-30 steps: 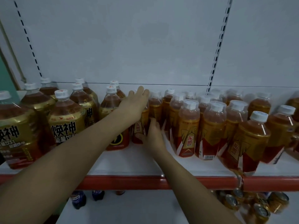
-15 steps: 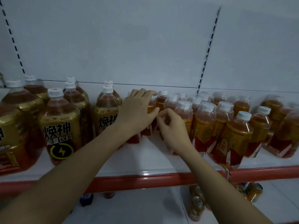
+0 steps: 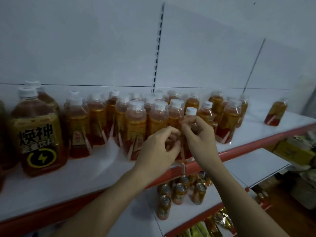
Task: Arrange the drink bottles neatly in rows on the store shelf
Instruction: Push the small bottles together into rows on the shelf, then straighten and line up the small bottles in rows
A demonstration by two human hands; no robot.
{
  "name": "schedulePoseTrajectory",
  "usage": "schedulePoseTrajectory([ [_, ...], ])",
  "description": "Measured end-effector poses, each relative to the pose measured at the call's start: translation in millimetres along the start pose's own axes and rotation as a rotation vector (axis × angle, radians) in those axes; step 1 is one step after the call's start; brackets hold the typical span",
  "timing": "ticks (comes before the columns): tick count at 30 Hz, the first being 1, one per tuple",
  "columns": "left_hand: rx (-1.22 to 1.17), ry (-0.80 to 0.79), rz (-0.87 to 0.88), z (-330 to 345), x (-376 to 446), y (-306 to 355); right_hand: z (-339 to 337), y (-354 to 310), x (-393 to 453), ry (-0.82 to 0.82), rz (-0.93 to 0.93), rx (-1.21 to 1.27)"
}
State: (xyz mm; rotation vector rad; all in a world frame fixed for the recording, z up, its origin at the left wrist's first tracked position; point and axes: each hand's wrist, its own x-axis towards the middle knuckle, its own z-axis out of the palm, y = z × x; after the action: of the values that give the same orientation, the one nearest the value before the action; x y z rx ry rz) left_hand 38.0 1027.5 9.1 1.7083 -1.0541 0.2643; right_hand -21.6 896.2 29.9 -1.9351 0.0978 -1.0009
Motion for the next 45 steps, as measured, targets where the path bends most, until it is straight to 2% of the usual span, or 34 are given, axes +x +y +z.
schedulePoseTrajectory([
  [5, -0.027, -0.04, -0.081, 73.1, 6.1, 13.6, -63.8, 59.1, 11.4, 0.049, 0.11, 0.04],
  [8, -0.034, 0.02, -0.162, 125.0, 19.2, 19.4, -101.2, 98.1, 11.5, -0.061, 0.203, 0.015],
  [10, -0.018, 0.136, -0.207, 152.9, 23.4, 23.3, -119.1, 120.7, 11.4, -0.137, 0.232, 0.002],
  [14, 0.264, 0.623, -0.061, 170.1, 11.2, 27.0, -128.9, 138.0, 17.3, -0.252, 0.182, 0.063],
  [16, 0.295, 0.75, -0.109, 165.1, 6.1, 21.0, -120.3, 134.4, 20.2, -0.375, 0.205, 0.132],
  [18, 0.256, 0.714, -0.224, 155.2, 9.1, 11.5, -104.3, 129.2, 22.9, -0.503, 0.187, 0.14],
  [20, 0.21, 0.604, -0.316, 145.1, 15.4, 6.5, -86.4, 124.5, 23.6, -0.586, 0.132, 0.167],
  [23, 0.156, 0.469, -0.373, 135.5, 20.3, 5.7, -66.2, 124.5, 18.7, -0.67, 0.107, 0.266],
  [28, 0.086, 0.425, -0.417, 118.0, 22.5, 9.6, -57.7, 124.3, 11.0, -0.573, 0.171, 0.35],
  [32, 0.023, 0.358, -0.356, 108.3, 25.4, 31.4, -65.7, 112.6, 9.6, -0.477, 0.113, 0.422],
  [34, 0.019, 0.298, -0.336, 96.1, 29.5, 41.9, -71.4, 105.7, 11.2, -0.538, 0.115, 0.478],
  [37, 0.023, 0.187, -0.351, 70.5, 32.1, 53.4, -79.2, 100.3, 15.9, -0.722, 0.08, 0.502],
  [39, 0.077, 0.186, -0.37, 57.4, 29.3, 60.1, -78.5, 96.8, 15.3, -0.829, 0.086, 0.464],
  [41, 0.131, 0.252, -0.386, 51.0, 21.6, 63.9, -70.7, 90.9, 11.6, -0.867, 0.11, 0.453],
  [45, 0.215, 0.393, -0.365, 40.7, 6.7, 59.2, -42.7, 73.0, 0.2, -0.751, 0.111, 0.415],
])
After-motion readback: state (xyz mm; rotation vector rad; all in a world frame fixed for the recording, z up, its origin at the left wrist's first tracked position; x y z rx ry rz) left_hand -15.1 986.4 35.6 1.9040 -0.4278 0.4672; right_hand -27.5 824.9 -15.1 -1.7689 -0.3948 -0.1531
